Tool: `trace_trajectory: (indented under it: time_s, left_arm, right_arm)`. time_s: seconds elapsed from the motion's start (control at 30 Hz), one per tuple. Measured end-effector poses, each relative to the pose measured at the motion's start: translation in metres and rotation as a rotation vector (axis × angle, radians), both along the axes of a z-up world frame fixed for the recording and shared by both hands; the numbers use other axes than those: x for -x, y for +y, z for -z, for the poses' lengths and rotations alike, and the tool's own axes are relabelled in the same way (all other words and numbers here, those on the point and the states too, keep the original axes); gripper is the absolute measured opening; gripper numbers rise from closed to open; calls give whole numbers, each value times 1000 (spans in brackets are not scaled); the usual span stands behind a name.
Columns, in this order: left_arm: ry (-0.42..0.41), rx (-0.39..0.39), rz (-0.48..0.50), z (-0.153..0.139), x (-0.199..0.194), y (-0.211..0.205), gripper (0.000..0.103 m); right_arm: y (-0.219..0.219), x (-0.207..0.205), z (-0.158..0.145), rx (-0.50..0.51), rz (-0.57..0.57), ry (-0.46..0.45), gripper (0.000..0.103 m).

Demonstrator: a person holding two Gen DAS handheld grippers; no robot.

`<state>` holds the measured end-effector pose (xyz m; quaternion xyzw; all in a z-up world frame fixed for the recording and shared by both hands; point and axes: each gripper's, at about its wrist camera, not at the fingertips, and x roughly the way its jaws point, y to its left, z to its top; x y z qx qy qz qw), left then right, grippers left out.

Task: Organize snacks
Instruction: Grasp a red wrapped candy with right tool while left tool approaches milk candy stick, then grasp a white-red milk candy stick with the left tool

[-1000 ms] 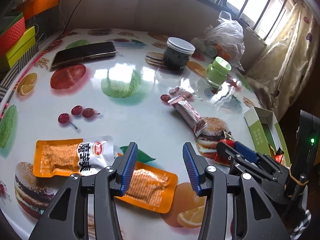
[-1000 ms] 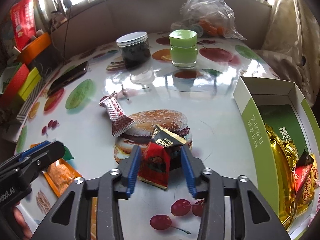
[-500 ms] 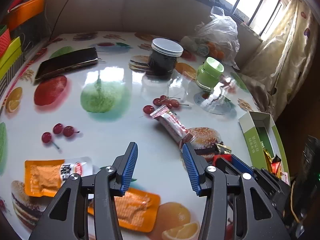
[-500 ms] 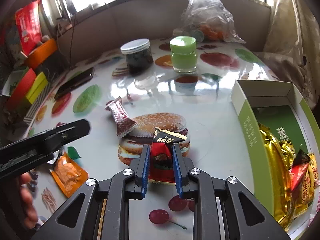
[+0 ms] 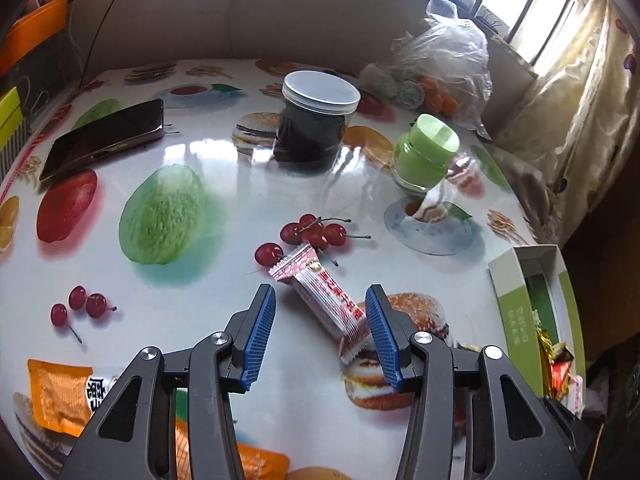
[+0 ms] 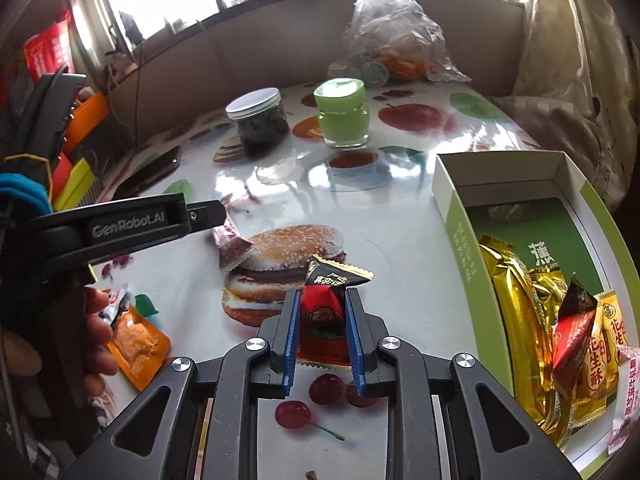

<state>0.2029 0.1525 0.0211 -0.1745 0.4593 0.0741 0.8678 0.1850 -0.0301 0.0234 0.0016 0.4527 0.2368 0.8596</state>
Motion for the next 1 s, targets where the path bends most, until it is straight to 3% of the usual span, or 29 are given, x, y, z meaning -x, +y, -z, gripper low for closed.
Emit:
trace_trajectory:
  time_s: [0.33,0.77,0.9,1.0]
  left_arm:
    - [36,19,3,12,-12,-5,48]
    - [55,-23,-22,18,-15,-6,48]
    - [56,-44,-20,18,-15,-7,34]
    - [54,-47,-21,19,-15,-7,29]
  right_arm:
    - [-5,-3,3,-11,7,15,21]
    - [-6,-3,4,-16,11,20,21]
    - [-7,-4,4,-16,12,21,21]
    - [-7,-4,5,-17,13,21,21]
